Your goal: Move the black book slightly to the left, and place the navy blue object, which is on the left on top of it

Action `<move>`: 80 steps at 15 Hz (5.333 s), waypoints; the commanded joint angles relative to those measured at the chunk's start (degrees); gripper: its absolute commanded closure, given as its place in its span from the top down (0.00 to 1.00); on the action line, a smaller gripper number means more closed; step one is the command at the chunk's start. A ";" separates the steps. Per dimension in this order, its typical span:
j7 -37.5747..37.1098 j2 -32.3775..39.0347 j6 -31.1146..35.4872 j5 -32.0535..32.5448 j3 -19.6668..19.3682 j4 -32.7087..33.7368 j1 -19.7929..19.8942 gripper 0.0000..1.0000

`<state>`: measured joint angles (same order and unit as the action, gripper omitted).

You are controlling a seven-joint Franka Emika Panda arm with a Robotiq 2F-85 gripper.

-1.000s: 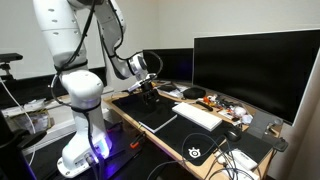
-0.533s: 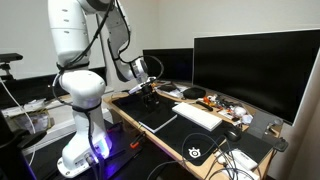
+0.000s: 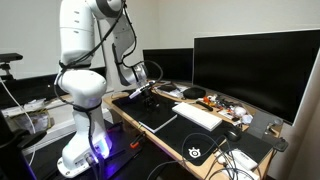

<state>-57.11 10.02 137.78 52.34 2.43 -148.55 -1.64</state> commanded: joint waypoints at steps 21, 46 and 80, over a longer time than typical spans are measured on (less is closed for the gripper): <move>-8.23 9.05 -12.39 4.03 -1.15 6.62 -4.42 0.66; 4.13 -34.01 -18.06 -4.00 4.94 -10.65 -7.64 0.06; -16.89 -8.75 -32.09 -11.95 18.46 16.19 -11.51 0.06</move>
<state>-69.49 -4.00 112.39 38.52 21.20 -138.74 -11.40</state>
